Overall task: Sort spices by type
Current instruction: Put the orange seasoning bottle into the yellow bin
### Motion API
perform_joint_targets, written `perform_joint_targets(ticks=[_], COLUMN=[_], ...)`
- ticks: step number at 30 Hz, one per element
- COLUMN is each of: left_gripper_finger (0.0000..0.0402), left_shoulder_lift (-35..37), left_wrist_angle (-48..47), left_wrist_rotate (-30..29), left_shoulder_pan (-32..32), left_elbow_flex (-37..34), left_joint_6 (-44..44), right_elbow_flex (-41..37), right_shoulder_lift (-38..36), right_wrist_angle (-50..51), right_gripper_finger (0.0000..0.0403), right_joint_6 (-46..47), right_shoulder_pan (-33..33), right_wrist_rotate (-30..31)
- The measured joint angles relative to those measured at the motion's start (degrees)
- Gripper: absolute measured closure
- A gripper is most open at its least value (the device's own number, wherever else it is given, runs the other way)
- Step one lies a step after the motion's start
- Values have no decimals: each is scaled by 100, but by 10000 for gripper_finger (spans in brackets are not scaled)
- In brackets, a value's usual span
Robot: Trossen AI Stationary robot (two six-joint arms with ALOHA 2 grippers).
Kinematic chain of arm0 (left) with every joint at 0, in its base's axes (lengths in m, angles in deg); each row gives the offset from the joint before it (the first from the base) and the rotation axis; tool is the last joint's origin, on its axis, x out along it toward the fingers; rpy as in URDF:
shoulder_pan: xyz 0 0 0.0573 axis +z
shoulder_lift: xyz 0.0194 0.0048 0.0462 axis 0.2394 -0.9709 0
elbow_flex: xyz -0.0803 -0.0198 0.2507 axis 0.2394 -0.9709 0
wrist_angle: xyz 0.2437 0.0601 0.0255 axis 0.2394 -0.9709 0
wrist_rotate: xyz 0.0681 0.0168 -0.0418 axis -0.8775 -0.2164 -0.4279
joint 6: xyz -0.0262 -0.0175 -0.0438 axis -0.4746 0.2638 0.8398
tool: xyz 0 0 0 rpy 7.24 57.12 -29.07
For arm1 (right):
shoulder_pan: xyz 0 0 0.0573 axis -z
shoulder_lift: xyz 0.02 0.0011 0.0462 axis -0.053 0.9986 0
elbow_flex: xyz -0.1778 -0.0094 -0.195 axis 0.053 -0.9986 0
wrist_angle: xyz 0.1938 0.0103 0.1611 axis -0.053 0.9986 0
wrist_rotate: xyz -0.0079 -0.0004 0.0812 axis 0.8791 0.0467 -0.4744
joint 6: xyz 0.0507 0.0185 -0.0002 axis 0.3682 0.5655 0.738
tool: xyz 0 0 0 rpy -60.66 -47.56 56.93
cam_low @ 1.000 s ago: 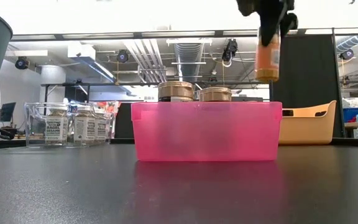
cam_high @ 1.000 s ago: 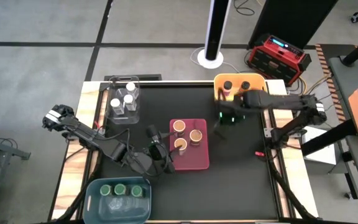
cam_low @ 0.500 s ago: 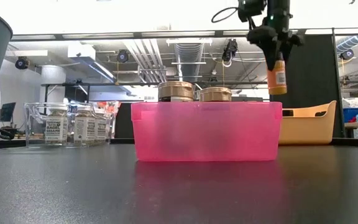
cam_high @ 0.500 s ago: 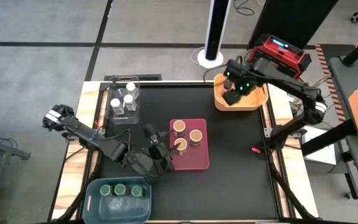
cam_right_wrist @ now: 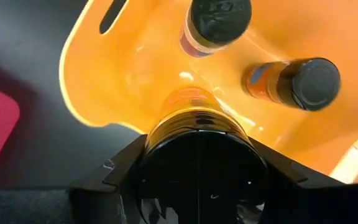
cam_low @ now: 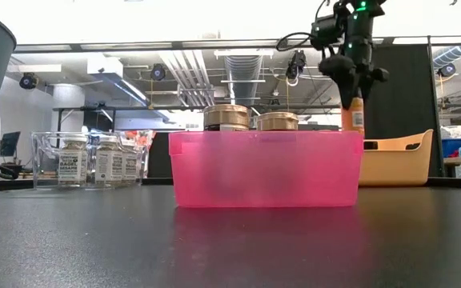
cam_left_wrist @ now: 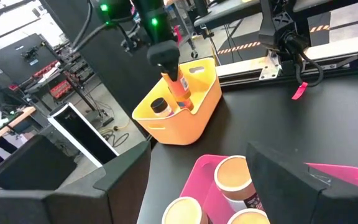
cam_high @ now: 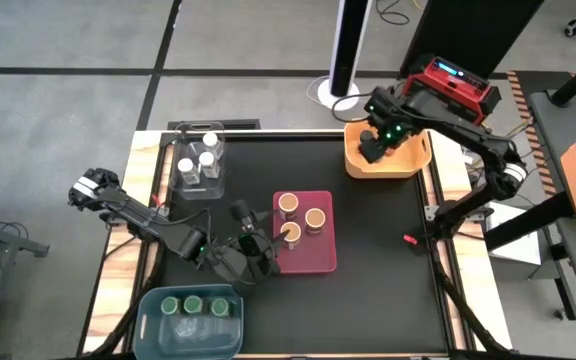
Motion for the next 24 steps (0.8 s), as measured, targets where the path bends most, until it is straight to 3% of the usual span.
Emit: perform_joint_targets(ticks=[24], left_gripper_finger=[153], left_shoulder_lift=[2], left_wrist_angle=[-40], left_wrist_rotate=[2], left_shoulder_pan=[-17], left_elbow_flex=[0], left_joint_6=[138], right_elbow_flex=[-1558], right_shoulder_lift=[-4], right_wrist_angle=[-1717], right_gripper_finger=[200], right_joint_6=[-268], right_shoulder_pan=[183], right_wrist_rotate=[138])
